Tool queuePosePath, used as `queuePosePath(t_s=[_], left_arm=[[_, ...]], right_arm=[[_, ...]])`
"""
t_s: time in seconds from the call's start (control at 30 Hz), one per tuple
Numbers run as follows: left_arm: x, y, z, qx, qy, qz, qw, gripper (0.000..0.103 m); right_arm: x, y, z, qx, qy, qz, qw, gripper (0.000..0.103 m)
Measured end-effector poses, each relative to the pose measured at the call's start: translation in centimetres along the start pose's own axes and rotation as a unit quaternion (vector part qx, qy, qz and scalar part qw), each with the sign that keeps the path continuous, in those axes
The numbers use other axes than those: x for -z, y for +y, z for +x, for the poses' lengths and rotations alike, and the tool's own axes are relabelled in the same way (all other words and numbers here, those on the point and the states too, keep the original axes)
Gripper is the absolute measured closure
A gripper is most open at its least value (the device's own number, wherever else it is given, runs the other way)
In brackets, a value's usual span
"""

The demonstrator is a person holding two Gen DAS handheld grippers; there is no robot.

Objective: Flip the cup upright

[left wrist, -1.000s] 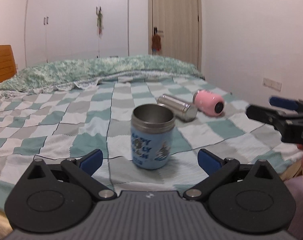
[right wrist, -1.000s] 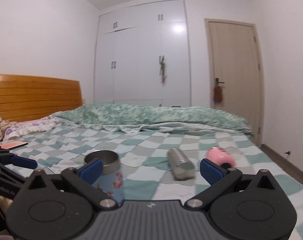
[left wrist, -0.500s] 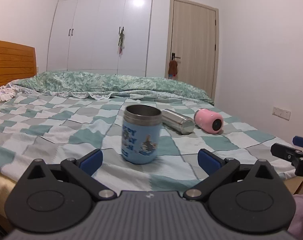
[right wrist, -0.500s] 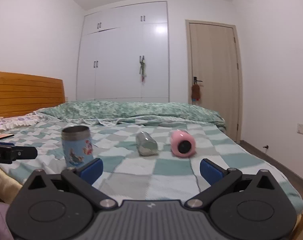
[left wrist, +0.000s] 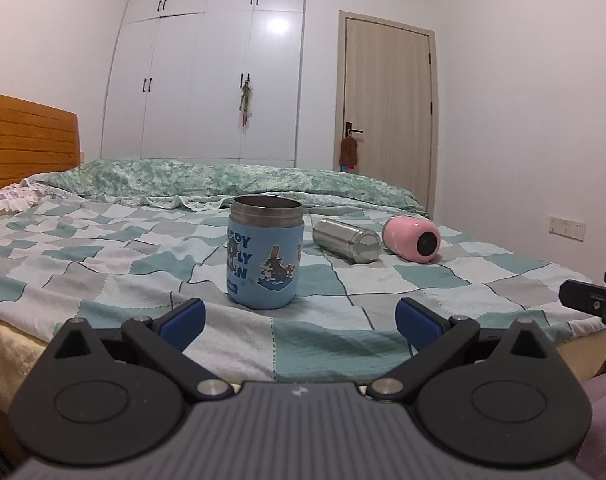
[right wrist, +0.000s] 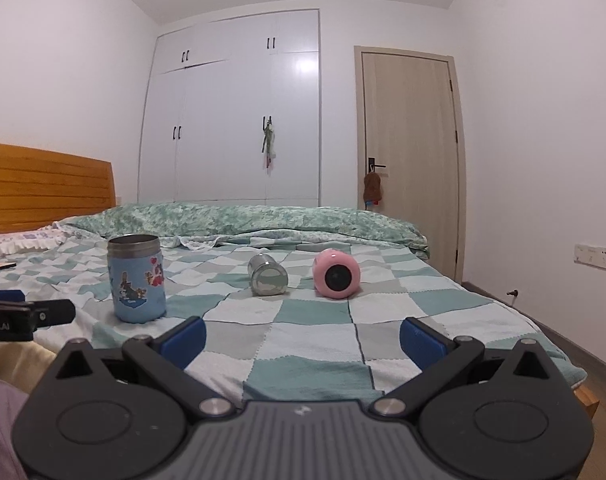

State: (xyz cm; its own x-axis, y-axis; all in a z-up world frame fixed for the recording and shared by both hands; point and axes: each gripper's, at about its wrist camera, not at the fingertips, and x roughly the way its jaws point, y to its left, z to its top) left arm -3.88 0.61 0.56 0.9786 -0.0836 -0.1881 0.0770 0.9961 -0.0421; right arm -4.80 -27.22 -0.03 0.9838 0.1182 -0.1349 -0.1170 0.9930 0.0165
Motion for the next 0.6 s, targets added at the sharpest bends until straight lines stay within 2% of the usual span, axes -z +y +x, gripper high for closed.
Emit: queuePosePath(t_s=[0.6], left_arm=[[0.19, -0.01, -0.28, -0.003, -0.016, 0.003, 0.9999, 0.0]], right_arm=[[0.24, 0.2, -0.08, 0.003, -0.002, 0.0, 1.0, 0.0]])
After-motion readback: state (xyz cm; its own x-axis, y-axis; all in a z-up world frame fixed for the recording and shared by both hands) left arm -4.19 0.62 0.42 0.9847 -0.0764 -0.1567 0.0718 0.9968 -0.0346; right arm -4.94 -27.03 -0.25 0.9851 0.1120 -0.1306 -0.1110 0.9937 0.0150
